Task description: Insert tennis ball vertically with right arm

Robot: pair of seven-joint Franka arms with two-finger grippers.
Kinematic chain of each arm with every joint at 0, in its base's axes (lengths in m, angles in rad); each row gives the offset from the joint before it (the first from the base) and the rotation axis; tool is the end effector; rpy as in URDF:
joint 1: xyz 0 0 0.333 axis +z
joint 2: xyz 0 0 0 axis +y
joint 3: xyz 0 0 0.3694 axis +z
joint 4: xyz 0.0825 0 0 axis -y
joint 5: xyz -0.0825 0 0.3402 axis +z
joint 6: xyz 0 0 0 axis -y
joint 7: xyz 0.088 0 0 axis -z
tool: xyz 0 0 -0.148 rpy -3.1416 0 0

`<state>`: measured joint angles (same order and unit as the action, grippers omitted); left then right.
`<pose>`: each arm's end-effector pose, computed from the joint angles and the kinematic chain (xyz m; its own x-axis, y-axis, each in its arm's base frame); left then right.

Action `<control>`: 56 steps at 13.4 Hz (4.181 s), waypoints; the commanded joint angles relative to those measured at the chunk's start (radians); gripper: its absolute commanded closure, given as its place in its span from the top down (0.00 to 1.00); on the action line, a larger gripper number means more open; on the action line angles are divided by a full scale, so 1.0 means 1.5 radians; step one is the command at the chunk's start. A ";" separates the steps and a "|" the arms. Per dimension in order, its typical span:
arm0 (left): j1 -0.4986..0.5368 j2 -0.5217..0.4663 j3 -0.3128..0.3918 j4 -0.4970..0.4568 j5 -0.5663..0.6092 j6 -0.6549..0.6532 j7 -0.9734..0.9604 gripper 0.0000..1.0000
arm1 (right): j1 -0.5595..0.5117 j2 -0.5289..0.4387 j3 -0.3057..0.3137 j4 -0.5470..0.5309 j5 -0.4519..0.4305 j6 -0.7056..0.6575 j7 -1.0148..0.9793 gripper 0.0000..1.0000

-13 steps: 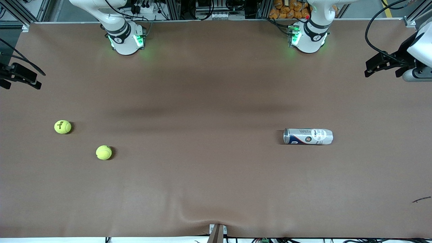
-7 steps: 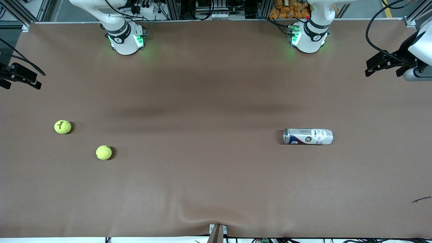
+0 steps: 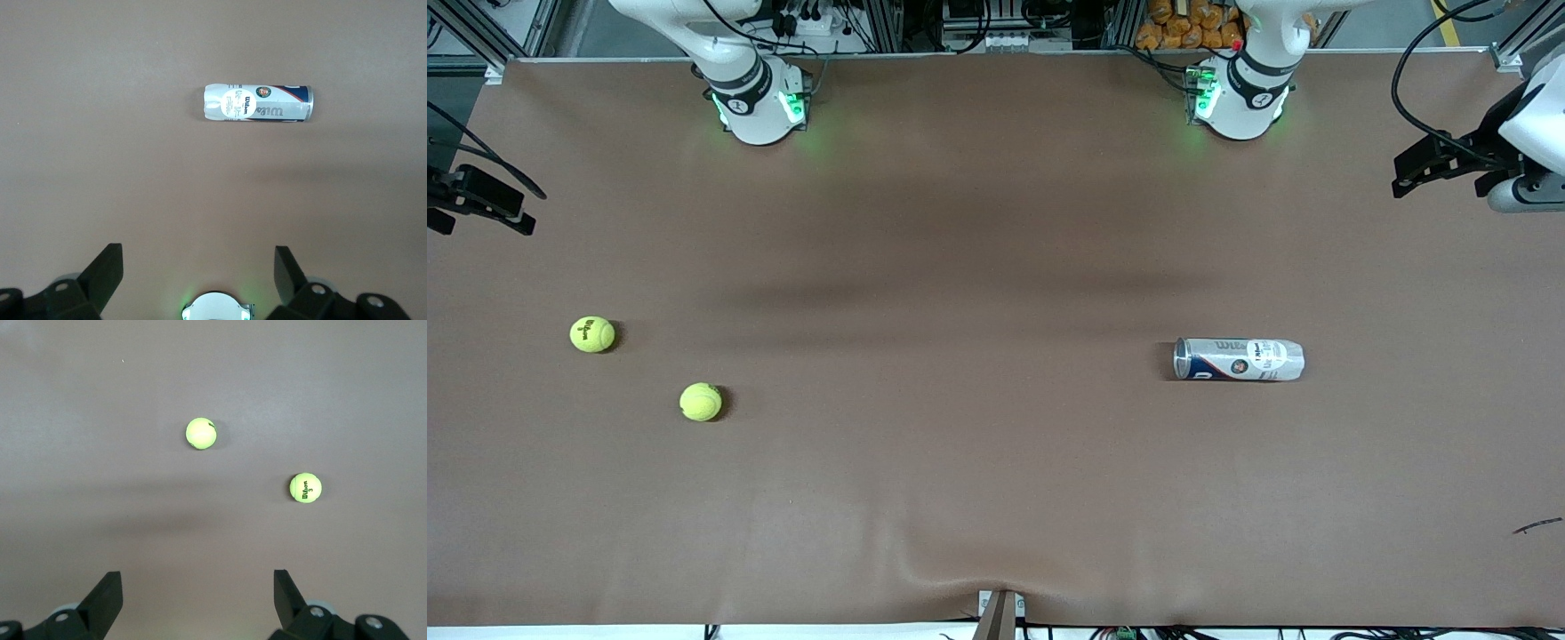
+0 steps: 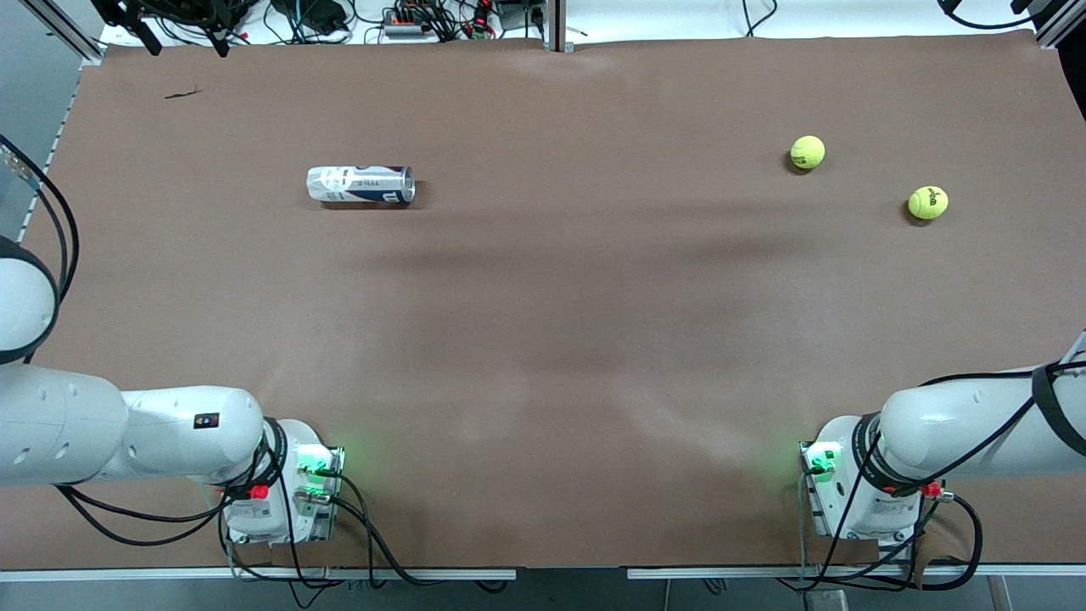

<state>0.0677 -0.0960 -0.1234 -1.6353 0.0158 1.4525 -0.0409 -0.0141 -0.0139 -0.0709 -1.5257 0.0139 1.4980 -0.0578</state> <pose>0.4584 -0.0265 0.6464 0.9962 -0.0112 -0.0862 -0.0139 -0.9994 -0.0311 0.4964 -0.0405 0.6567 0.9996 -0.0262 -0.0129 -0.0264 -0.9995 -0.0156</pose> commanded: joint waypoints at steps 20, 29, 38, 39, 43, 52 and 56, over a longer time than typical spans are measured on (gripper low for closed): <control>-0.004 0.060 -0.093 -0.179 0.066 0.189 0.172 1.00 | -0.005 -0.004 0.003 0.008 0.000 -0.010 0.008 1.00; -0.028 0.155 -0.184 -0.218 0.242 0.218 0.206 1.00 | -0.006 0.001 0.003 0.008 0.000 -0.006 0.007 1.00; -0.028 0.238 -0.197 -0.300 0.447 0.378 0.286 1.00 | -0.011 0.015 0.002 0.009 -0.004 -0.003 0.007 1.00; -0.027 0.249 -0.197 -0.300 0.464 0.395 0.311 1.00 | -0.011 0.015 0.002 0.009 -0.004 -0.003 0.007 1.00; 0.000 0.297 -0.196 -0.292 0.522 0.481 0.423 1.00 | -0.010 0.019 0.002 0.009 -0.004 -0.003 0.007 1.00; 0.051 0.339 -0.196 -0.290 0.533 0.545 0.560 1.00 | -0.010 0.020 0.001 0.013 0.000 -0.003 0.010 1.00; 0.044 0.367 -0.193 -0.273 0.533 0.537 0.571 1.00 | -0.011 0.020 0.001 0.013 0.000 -0.004 0.009 1.00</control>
<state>0.1399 0.4212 -0.4134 -2.0765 0.7930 2.2675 0.8044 -0.0173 0.0103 -0.0774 -1.5218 0.0131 1.4983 -0.0523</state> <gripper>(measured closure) 0.000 0.000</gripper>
